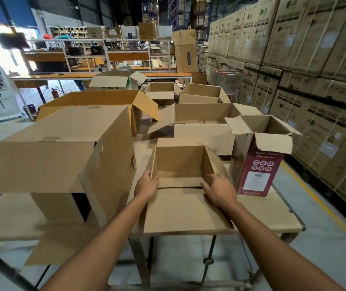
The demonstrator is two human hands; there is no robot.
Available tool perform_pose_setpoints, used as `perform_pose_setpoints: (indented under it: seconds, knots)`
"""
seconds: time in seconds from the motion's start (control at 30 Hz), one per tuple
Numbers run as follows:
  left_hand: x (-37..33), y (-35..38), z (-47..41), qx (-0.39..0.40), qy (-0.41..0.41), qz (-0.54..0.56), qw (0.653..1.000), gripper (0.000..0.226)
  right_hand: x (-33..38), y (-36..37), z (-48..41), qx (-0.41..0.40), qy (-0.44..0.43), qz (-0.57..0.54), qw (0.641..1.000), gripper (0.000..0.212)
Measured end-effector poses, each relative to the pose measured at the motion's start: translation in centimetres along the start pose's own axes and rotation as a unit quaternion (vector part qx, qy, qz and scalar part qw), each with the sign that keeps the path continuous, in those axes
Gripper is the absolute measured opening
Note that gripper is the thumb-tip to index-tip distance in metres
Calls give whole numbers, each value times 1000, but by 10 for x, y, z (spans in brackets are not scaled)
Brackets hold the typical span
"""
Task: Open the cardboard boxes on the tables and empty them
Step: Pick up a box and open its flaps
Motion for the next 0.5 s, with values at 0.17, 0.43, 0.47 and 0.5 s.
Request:
perform_pose_setpoints:
  seconds: [0.17,0.43,0.47,0.5]
  knots:
    - [-17,-8,37,25,57,-15,998,44,5,-9,33,-6,-40,2,999,55]
    - [-49,-41,128,-20,145,-39,988,53,18,-34,116,-19,-86,-48,995,65]
    - [-51,-44,144,-23,148,-33,988,52,18,-38,131,-27,-93,-59,994,64]
    - [-52,-47,160,-29,155,-31,987,51,17,-41,146,-38,-103,-72,991,62]
Point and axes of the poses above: each hand's wrist, its own z-axis away from the middle knuckle, its own y-axis out of the palm, x = y × z, the point moved 5 cm from there along -z, towards the middle knuckle, and after that the axes turned 4 degrees about y, right-handed, at the moved point
